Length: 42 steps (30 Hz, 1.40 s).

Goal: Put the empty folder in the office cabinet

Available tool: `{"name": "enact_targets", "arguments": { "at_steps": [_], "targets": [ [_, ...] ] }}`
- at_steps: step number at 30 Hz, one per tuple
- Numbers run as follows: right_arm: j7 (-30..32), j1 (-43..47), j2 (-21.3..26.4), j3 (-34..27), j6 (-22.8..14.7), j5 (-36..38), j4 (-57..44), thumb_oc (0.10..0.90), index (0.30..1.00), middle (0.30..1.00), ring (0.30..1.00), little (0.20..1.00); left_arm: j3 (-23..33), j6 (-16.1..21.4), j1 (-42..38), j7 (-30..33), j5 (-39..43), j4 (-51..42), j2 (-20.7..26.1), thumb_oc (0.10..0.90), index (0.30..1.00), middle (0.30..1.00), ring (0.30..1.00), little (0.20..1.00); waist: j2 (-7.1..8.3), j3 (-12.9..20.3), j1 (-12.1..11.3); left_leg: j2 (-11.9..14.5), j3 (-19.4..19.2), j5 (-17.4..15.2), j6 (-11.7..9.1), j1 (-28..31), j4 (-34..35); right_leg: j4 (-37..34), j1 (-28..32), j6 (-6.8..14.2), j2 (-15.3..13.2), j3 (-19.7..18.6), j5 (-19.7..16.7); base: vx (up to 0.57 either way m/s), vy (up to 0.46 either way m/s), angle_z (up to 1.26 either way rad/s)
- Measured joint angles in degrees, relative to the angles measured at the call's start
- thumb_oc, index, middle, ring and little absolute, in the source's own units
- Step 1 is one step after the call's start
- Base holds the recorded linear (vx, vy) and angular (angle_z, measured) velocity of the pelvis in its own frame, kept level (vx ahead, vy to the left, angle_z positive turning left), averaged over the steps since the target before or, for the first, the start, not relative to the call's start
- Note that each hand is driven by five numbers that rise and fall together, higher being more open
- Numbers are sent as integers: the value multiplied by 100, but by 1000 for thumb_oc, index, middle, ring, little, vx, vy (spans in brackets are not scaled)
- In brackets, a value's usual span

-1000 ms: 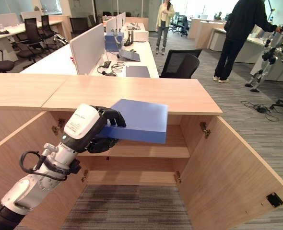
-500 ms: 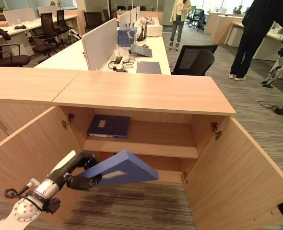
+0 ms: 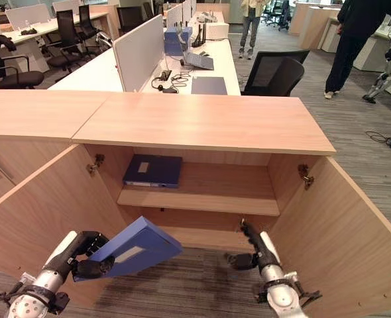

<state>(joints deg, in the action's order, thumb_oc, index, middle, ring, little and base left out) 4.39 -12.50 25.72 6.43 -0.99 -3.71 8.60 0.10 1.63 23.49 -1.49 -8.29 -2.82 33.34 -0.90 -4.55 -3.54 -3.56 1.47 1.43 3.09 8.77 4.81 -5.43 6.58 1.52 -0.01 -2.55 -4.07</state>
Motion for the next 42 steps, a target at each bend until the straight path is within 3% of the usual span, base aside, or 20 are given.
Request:
{"name": "enact_targets", "arguments": {
  "at_steps": [3, 8, 16, 22, 24, 26, 35, 42],
  "targets": [
    [-10, -6, 55, 56, 23, -86, 17, 800, 900, 900, 900, 900, 14, -3, -37, 93, 5, -23, -119, 400, 300, 300, 300, 300, 2, -1, 20, 3, -6, 5, 8, 0, -18, 0, -3, -9, 2, -2, 4, -3, 1, -1],
    [-193, 85, 100, 671, 29, -305, 57, 800, 900, 900, 900, 900, 6, 3, -166, 92, 30, -275, -119, 400, 300, 300, 300, 300, 5, -4, 9, 15, 0, 5, 7, 1, -17, -1, 0, -5, 12, 6, 14, 0, 0, 0],
    [-381, 927, 129, 1157, 4, -487, 80, 800, 900, 900, 900, 900, -41, 21, -454, 22, 147, -683, -56, 400, 300, 300, 300, 300, -1, -11, -93, 16, 41, -2, -5, 2, 1, -1, 17, -4, 9, 31, 17, 0, 0, 0],
    [-378, 1303, 221, 1147, -10, -521, -28, 800, 900, 900, 900, 900, -81, 88, -487, -263, 481, -1080, 556, 400, 300, 300, 300, 300, -9, -17, -150, 13, 47, 15, 10, 18, -19, -1, 36, -29, 7, 50, 2, 0, 0, 1],
    [-369, 1303, 322, 1133, -13, -524, -248, 800, 900, 900, 900, 900, -92, 99, -485, -504, 734, -1381, 1072, 400, 300, 300, 300, 300, -29, -48, -155, 12, 45, 15, 10, 20, -19, -1, 41, -27, 4, 52, 3, 0, 0, 0],
    [-346, 1302, 365, 1129, -14, -524, -378, 800, 900, 900, 900, 900, -94, 136, -487, -589, 893, -1544, 1287, 400, 300, 300, 300, 300, -76, -77, -136, 6, 38, 15, 10, 29, -19, -1, 46, -26, -1, 48, 3, 0, 0, 0],
    [-388, 1302, 466, 1137, -31, -485, -390, 800, 900, 900, 900, 900, -255, 245, -719, -789, 1070, -1579, 1321, 400, 300, 300, 300, 300, -90, -94, -144, 17, 37, 13, 1, 40, -19, 0, 47, 9, 16, 38, 27, 0, 0, 0],
    [-662, 1318, 528, 1410, -36, 121, -388, 800, 900, 900, 900, 900, -375, 252, -958, -792, 1156, -1576, 1320, 400, 300, 300, 300, 300, -71, -98, -147, 16, 38, 13, 2, 42, -20, 0, 50, 8, 15, 37, 26, 0, 0, 0]
  ]
}}
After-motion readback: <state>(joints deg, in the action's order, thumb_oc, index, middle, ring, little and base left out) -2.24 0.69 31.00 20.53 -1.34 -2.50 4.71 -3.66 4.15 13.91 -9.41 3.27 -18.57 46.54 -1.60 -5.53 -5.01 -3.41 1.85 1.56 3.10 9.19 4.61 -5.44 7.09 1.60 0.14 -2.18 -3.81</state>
